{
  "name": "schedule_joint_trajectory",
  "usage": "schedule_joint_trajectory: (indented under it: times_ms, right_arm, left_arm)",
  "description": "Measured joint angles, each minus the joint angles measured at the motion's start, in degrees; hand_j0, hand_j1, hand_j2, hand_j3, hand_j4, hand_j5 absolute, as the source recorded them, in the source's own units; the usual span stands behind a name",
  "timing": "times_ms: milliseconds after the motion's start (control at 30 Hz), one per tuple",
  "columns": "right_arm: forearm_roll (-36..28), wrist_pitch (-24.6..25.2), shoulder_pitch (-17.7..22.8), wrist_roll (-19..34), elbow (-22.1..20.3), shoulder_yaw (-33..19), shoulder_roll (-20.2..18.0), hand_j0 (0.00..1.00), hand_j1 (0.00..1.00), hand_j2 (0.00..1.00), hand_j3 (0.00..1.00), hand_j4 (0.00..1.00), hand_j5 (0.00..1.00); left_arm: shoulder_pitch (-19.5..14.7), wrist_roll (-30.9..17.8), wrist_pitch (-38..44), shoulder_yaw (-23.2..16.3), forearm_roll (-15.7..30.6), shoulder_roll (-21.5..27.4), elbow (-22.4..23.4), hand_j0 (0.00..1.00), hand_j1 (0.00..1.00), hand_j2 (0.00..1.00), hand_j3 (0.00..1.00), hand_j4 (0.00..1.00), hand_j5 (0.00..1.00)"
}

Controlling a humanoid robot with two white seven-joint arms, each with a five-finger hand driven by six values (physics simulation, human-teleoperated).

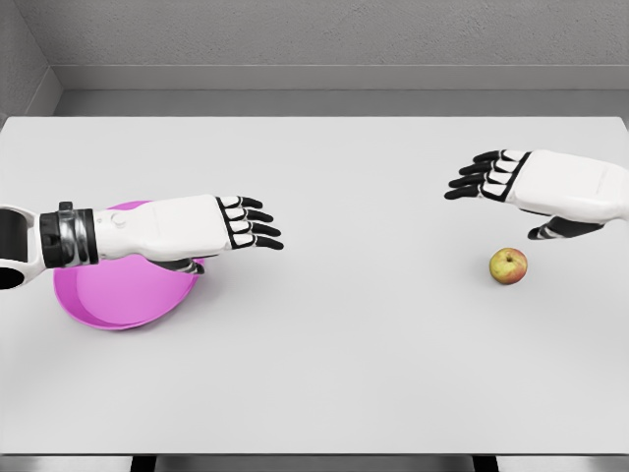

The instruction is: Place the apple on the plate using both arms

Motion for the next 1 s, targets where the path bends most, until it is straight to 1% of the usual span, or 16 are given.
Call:
schedule_joint_trajectory:
  times_ms: [167,267,400,433,533,633,733,800,1000]
  right_arm:
    - [0.0,0.0,-0.6,0.1,0.0,0.0,0.1,1.00,1.00,1.00,1.00,1.00,1.00]
    - [0.0,0.0,-2.3,-0.1,0.2,-0.1,-0.1,1.00,1.00,1.00,1.00,1.00,1.00]
    - [-0.3,0.0,-1.9,0.2,1.1,-0.5,-2.3,1.00,1.00,1.00,1.00,1.00,1.00]
    - [-0.8,0.0,-1.1,1.1,1.3,-0.5,-2.9,1.00,1.00,1.00,1.00,1.00,1.00]
    - [-5.8,0.0,0.6,7.6,3.7,-0.3,-3.7,1.00,1.00,1.00,1.00,1.00,1.00]
    - [-13.0,0.0,1.3,11.3,6.5,0.0,-3.9,1.00,1.00,1.00,1.00,1.00,1.00]
    - [-16.7,0.0,1.9,12.7,7.9,0.6,-3.9,1.00,1.00,1.00,1.00,1.00,1.00]
    - [-18.4,0.0,1.6,13.1,8.3,1.5,-3.4,1.00,1.00,1.00,1.00,1.00,1.00]
    - [-19.8,0.3,1.2,13.4,10.4,4.4,-1.7,1.00,1.00,1.00,1.00,1.00,1.00]
  left_arm:
    - [-0.2,-1.3,0.0,0.1,-0.1,0.0,0.0,1.00,1.00,1.00,1.00,1.00,1.00]
    - [-0.1,-1.5,0.0,0.1,-0.1,0.0,0.0,1.00,1.00,1.00,1.00,1.00,1.00]
    - [-0.2,-1.6,0.0,0.1,-0.1,0.0,0.0,1.00,1.00,1.00,1.00,1.00,1.00]
    - [-0.2,-1.6,0.0,0.1,-0.1,0.0,0.0,1.00,1.00,1.00,1.00,1.00,1.00]
    - [-0.2,-1.6,0.0,0.1,-0.1,0.0,-0.1,1.00,1.00,1.00,1.00,1.00,1.00]
    - [-0.2,-1.6,0.0,0.1,-0.1,0.0,-0.1,1.00,1.00,1.00,1.00,1.00,1.00]
    - [-0.2,-1.6,0.0,0.1,-0.1,0.0,-0.1,1.00,1.00,1.00,1.00,1.00,1.00]
    - [-0.2,-1.6,0.0,0.1,-0.1,0.0,0.0,1.00,1.00,1.00,1.00,1.00,1.00]
    - [-0.2,-1.6,0.0,0.1,-0.1,0.0,0.0,1.00,1.00,1.00,1.00,1.00,1.00]
